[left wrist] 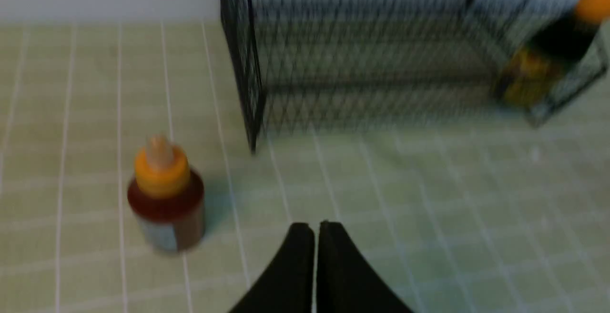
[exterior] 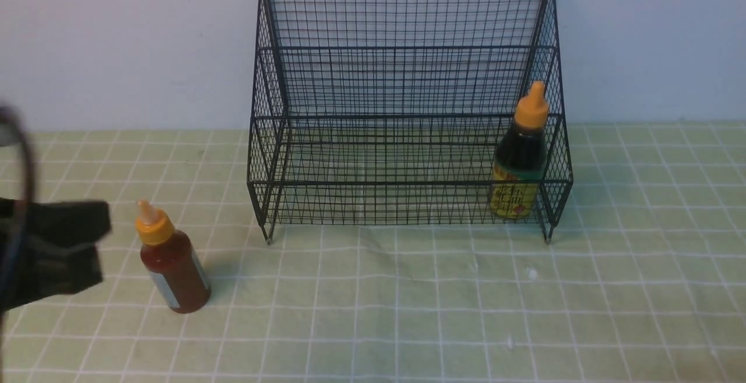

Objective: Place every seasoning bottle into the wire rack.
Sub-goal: Use the left arm to grab the condiment bottle closest to it

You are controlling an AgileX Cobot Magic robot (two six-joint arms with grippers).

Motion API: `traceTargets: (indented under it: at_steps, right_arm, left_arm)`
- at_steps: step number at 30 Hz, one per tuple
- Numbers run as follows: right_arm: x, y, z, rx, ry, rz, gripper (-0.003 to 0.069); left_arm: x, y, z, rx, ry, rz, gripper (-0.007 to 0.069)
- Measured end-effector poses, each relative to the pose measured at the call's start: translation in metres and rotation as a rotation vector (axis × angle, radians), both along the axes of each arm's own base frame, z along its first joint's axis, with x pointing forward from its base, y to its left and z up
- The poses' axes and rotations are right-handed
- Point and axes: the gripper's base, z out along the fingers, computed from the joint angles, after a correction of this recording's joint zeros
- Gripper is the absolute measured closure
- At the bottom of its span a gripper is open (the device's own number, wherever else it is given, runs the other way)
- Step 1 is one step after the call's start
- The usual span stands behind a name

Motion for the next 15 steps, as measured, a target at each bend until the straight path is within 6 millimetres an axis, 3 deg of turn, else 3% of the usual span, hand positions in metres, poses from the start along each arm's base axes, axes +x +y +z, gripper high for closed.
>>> traceTargets:
  at_steps: [6,10,15]
  right_arm:
    - [0.000,0.000,0.000,0.000,0.000,0.000,0.0671]
    - [0.000,0.000,0.000,0.000,0.000,0.000,0.0671]
    - [0.000,0.000,0.000,0.000,0.000,0.000,0.0671]
  left_arm:
    - [0.055,-0.005,0.000,0.141,0.299,-0.070,0.0631]
    - [0.074,-0.002,0.007,0.213,0.301,-0.065,0.0631]
    - [0.080,0.008,0.013,0.335,0.230,-0.034,0.0631]
